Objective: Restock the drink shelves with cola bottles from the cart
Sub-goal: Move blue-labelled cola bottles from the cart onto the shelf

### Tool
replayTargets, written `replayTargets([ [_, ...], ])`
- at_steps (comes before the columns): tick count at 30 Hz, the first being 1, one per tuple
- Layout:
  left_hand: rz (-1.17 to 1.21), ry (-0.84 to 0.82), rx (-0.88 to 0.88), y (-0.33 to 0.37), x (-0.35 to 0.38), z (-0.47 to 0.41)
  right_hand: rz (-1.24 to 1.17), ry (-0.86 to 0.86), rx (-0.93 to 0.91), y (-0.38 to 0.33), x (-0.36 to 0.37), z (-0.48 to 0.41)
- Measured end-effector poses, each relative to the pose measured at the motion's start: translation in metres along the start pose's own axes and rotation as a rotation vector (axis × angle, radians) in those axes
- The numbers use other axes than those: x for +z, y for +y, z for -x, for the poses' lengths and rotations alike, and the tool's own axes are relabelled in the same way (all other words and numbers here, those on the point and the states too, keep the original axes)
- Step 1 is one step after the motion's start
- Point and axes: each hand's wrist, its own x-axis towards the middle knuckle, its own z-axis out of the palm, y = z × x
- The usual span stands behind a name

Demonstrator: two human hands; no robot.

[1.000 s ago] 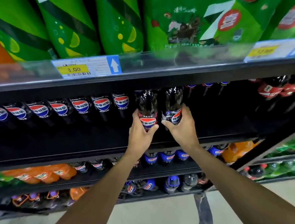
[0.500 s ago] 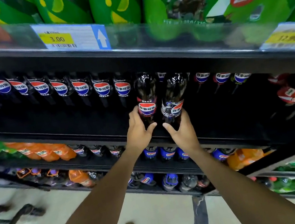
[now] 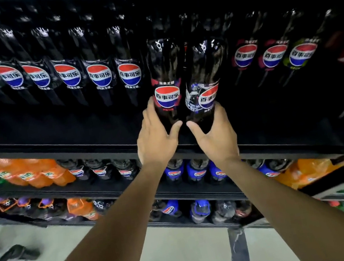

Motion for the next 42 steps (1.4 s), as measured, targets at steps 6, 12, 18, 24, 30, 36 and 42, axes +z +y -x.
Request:
replayTargets([
  [6,0.072,-0.01,-0.107,0.0,0.002,-0.01,-0.061,0.022,0.02,-0.002,0.001,-0.004],
  [12,0.0,0.041,-0.086,0.004,0.011,-0.02,0.047,0.049,-0.029,-0.004,0.007,-0.015],
  [18,-0.175,0.043,-0.033,0.005,0.017,-0.039,0.092,0.033,-0.043,-0.004,0.014,-0.035],
  [24,-0.249,0.105,0.0,0.005,0.021,-0.043,0.165,0.034,-0.076,-0.003,0.021,-0.046],
  [30,-0.149,0.123,0.012,0.01,0.018,-0.039,0.05,-0.004,-0.033,-0.005,0.018,-0.045],
  [36,-0.268,0.12,0.034,0.01,0.018,-0.04,0.142,0.024,-0.06,-0.003,0.019,-0.048],
  [42,-0.289,0.119,0.022,0.011,0.02,-0.039,0.073,0.032,0.018,-0.003,0.018,-0.051],
])
